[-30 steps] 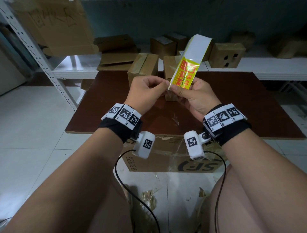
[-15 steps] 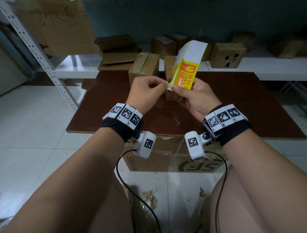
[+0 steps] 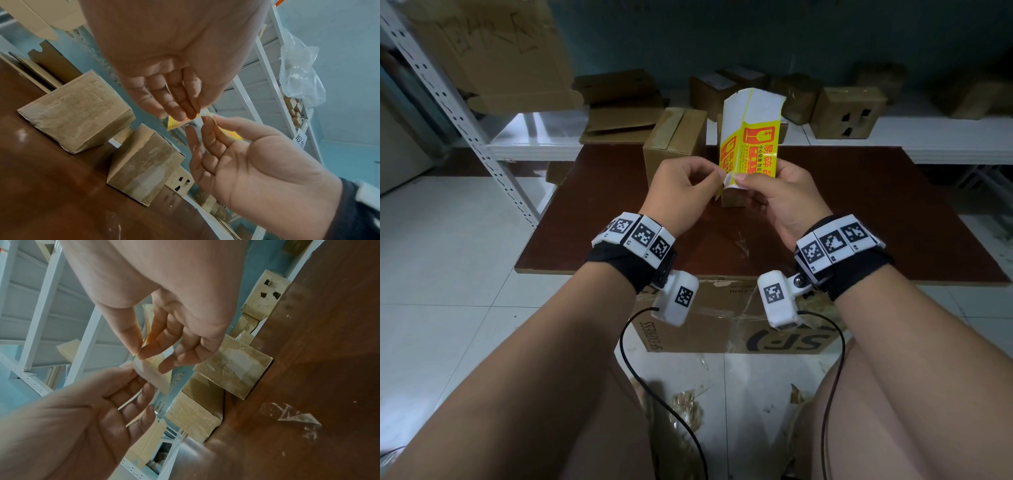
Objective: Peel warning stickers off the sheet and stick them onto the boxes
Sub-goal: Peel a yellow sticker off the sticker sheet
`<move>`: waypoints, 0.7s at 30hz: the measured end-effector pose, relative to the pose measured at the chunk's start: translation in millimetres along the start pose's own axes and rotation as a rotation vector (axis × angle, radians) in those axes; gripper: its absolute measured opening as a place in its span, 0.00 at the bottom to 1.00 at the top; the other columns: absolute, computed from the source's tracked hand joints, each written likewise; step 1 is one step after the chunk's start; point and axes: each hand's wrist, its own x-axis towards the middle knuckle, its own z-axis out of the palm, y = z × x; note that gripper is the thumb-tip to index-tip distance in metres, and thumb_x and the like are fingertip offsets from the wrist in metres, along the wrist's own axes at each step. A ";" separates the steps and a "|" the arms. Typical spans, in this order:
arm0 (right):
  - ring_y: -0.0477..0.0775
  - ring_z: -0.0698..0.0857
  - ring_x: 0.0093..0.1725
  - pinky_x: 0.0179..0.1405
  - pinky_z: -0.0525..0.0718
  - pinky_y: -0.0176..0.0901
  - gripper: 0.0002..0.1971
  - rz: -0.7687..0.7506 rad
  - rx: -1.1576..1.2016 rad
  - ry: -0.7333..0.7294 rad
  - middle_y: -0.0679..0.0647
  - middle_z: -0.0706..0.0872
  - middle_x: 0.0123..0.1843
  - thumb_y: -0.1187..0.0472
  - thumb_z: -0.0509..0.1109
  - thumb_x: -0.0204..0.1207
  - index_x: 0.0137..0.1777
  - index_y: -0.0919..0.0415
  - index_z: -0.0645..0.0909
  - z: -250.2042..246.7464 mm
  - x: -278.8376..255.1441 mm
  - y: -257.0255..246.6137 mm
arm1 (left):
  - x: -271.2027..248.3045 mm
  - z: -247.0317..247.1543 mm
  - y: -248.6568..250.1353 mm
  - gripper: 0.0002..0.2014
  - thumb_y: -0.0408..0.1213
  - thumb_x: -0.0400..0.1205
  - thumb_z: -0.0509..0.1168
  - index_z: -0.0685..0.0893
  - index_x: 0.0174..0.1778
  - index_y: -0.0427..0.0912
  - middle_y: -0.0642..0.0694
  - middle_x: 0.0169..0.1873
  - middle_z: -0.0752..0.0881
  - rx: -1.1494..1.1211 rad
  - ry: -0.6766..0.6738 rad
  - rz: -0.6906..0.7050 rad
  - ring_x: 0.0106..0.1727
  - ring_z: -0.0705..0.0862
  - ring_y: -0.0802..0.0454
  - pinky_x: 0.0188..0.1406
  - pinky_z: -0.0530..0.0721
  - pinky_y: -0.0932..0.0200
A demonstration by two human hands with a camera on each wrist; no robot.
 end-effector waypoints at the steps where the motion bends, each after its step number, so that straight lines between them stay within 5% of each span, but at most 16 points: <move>1: 0.68 0.92 0.67 0.74 0.87 0.66 0.12 -0.003 -0.002 0.005 0.61 0.96 0.60 0.66 0.81 0.78 0.60 0.57 0.91 0.0 0.1 0.3 | 0.0 0.2 0.2 0.07 0.38 0.87 0.72 0.94 0.45 0.49 0.52 0.35 0.91 0.009 -0.003 -0.002 0.34 0.85 0.59 0.36 0.83 0.62; 4: 0.65 0.93 0.66 0.74 0.88 0.66 0.13 -0.008 -0.013 0.011 0.60 0.96 0.61 0.68 0.80 0.80 0.62 0.57 0.90 -1.0 0.5 0.4 | 0.1 1.0 1.6 0.06 0.39 0.88 0.71 0.93 0.49 0.46 0.47 0.42 0.90 0.035 0.003 -0.007 0.31 0.81 0.61 0.33 0.77 0.69; 11: 0.63 0.94 0.64 0.67 0.91 0.55 0.13 -0.003 -0.024 0.009 0.60 0.96 0.61 0.68 0.78 0.82 0.64 0.59 0.90 -2.2 -1.1 -1.5 | 3.0 2.5 -1.9 0.06 0.40 0.88 0.71 0.93 0.50 0.44 0.47 0.46 0.88 0.048 0.021 -0.016 0.39 0.84 0.55 0.41 0.80 0.62; 21: 0.63 0.95 0.61 0.66 0.93 0.57 0.14 -0.001 -0.016 0.026 0.61 0.96 0.59 0.69 0.79 0.81 0.65 0.61 0.89 -2.7 0.6 -0.4 | 2.4 0.1 0.9 0.08 0.41 0.89 0.70 0.88 0.44 0.55 0.47 0.45 0.86 0.069 0.009 -0.014 0.40 0.85 0.54 0.43 0.82 0.59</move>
